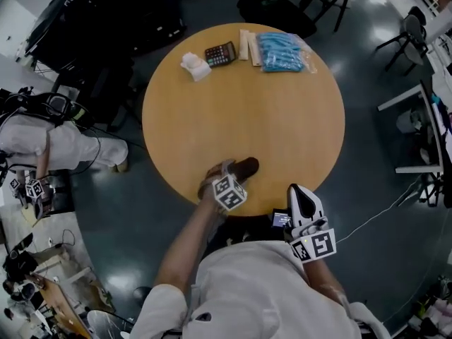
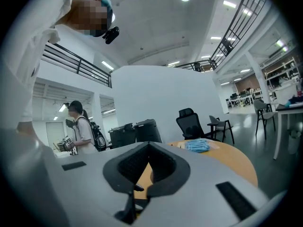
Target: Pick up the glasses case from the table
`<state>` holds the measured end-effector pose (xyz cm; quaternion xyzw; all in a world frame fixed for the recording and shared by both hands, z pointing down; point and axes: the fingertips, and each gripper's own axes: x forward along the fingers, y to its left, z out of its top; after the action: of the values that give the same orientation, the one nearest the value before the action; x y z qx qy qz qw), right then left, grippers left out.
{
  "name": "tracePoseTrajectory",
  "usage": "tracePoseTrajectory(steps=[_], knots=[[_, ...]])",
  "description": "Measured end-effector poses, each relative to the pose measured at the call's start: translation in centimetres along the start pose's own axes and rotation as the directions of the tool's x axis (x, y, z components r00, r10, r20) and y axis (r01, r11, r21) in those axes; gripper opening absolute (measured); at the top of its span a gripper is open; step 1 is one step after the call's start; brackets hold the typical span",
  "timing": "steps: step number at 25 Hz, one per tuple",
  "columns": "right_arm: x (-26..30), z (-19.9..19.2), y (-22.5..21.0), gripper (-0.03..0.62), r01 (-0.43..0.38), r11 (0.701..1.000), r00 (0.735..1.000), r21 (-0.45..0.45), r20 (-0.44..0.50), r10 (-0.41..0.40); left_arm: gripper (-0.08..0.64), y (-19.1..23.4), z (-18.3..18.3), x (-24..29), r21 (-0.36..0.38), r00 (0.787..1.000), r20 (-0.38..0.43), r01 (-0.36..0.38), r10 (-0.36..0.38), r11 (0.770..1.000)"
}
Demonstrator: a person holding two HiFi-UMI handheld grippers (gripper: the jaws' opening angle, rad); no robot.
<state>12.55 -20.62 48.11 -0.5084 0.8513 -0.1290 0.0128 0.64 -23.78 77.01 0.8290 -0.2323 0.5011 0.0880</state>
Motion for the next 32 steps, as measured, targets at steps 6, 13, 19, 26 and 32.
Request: tracePoseTrajectory(steps=[6,13,19,26,32], knots=[[0.3,-0.7,-1.4,0.015,0.012,1.000,1.000,0.012,-0.026,-0.012,0.331,-2.2,-2.7,6.2,0.210,0.956,-0.272,0.170,-0.110,0.963],[0.2,-1.0,-2.9,0.015,0.033,0.999,0.999,0.037,-0.040,-0.031,0.331,-1.4,-3.5,8.6,0.277,0.935,-0.343,0.190,-0.088,0.942],[0.6,-1.1,-3.2,0.015,0.029,0.999,0.999,0.043,-0.039,-0.027,0.325,-1.1,-3.9,8.3,0.272,0.925,-0.366,0.211,-0.101,0.939],[1.6,-0.7,-1.9,0.015,-0.015,1.000,1.000,0.002,-0.023,0.015,0.322,0.5,0.5,0.7,0.042,0.998,-0.042,0.043,-0.041,0.998],[2.6,1.0,-0.2,0.015,-0.052,0.997,0.999,-0.049,0.015,0.052,0.322,2.5,7.5,-15.4,-0.326,0.834,0.506,-0.052,0.221,0.944]])
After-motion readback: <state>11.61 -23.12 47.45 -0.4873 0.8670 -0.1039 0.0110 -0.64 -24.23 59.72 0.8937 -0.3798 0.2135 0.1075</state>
